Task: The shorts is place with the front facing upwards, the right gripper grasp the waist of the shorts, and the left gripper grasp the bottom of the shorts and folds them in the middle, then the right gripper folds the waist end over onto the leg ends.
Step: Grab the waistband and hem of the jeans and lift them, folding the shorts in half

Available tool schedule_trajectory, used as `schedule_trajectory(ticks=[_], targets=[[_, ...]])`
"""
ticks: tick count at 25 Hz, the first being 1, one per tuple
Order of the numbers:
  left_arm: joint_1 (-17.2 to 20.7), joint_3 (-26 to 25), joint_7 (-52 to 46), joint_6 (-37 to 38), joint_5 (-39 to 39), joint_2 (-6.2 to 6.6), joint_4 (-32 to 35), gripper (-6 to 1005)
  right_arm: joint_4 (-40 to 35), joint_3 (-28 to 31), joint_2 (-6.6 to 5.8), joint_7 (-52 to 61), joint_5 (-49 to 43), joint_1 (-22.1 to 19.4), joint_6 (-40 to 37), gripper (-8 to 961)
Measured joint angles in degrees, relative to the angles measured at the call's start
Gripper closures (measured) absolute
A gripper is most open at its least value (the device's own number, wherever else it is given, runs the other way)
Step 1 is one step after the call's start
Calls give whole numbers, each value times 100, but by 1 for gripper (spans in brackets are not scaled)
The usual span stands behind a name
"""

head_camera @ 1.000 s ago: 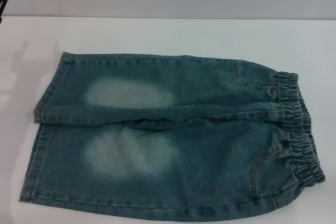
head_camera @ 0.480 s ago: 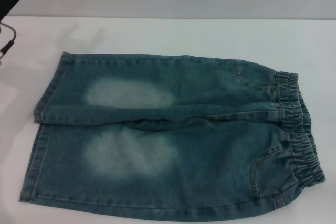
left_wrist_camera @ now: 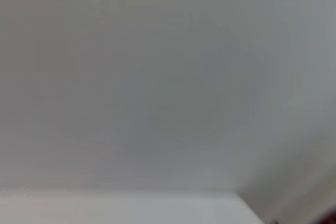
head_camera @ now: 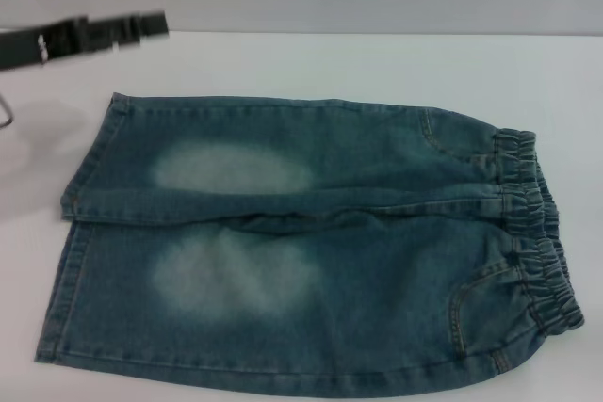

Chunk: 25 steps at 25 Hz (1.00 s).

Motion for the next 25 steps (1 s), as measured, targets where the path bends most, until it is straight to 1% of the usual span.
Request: schedule_trajectory(ticks=[1,4,5,7,8,9,10,11,13,16,18,19,21,23,25], targets=[[-45,-324,-266,446,527,18,17,159,-8,4,0,0,0,6,0,364],[-45,-324,-266,446,527,18,17,159,-61,12,0,2,1,33,-1,364],[-114,-923,-638,1172,1465,43,28,159,-74,14,-1,3,1,42,-2,364],[-120,-1225,-901,1501,2001,63,8,159,-92,24,0,7,3,54,-7,364],[-120,-1225,-901,1501,2001,63,8,159,-105,30,0,8,4,57,-9,364],[-123,-1405,-1133,1740,2421,131,-63,159,-115,30,0,8,4,59,-10,364],[-118,-1481,-1221,1860,2598,166,-87,159,-127,31,0,8,5,62,-11,364],[-118,-1481,-1221,1860,2598,166,-87,159,-135,32,0,9,5,62,-11,364],[-78,-1617,-1353,2069,2911,208,-103,158,-139,35,0,16,7,63,-12,364],[-6,-1683,-1459,2256,3318,229,-118,158,-147,35,0,51,8,57,-12,364],[-6,-1683,-1459,2256,3318,229,-118,158,-158,36,0,61,9,50,-12,364],[50,-1689,-1453,2505,3678,213,-125,158,-175,36,-1,66,9,49,-12,364],[77,-1691,-1467,2612,3835,197,-126,158,-188,36,0,75,9,49,-12,364],[77,-1691,-1467,2612,3835,197,-126,158,-204,30,0,100,9,51,-12,364],[154,-1694,-1587,2728,4109,190,-127,158,-215,11,0,119,9,52,-12,364]])
